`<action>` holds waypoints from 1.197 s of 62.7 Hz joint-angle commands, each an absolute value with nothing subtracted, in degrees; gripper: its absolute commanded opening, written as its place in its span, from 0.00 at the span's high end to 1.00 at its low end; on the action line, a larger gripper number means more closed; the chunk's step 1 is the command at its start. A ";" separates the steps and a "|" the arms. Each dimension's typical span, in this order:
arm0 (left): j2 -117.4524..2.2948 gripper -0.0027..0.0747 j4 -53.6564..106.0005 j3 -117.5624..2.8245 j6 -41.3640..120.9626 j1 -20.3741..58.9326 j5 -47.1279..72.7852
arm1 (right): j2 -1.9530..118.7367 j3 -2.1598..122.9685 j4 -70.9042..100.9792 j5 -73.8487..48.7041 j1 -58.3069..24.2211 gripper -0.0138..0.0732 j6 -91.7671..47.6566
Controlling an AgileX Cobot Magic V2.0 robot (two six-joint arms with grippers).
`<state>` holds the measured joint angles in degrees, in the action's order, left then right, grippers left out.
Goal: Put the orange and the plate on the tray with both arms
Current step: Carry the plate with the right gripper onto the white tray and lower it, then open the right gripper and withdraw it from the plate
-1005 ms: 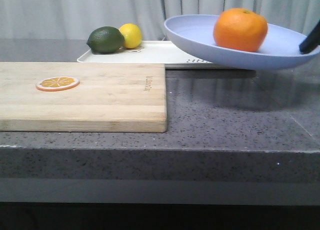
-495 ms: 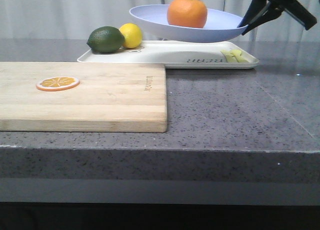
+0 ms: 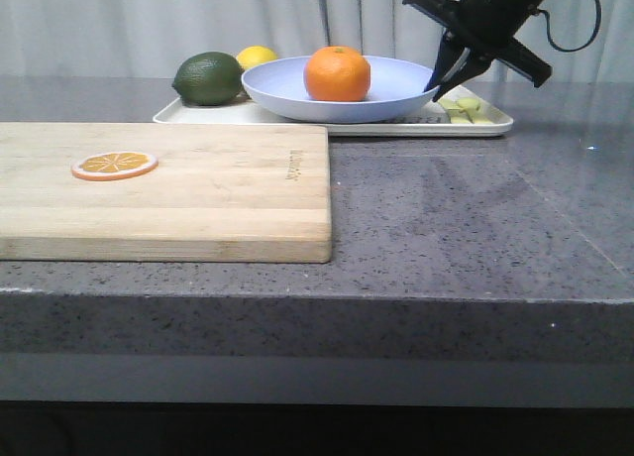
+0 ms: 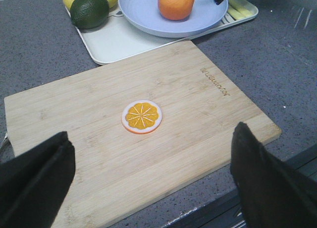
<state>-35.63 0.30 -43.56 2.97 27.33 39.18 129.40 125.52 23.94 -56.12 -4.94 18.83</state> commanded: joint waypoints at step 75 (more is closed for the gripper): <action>-35.55 0.16 1.69 -44.91 2.52 27.24 35.14 | 125.63 128.18 20.00 -51.66 -4.90 0.52 18.80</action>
<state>-35.63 0.91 -43.56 2.97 27.33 39.18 129.73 126.25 19.28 -54.49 -5.07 19.50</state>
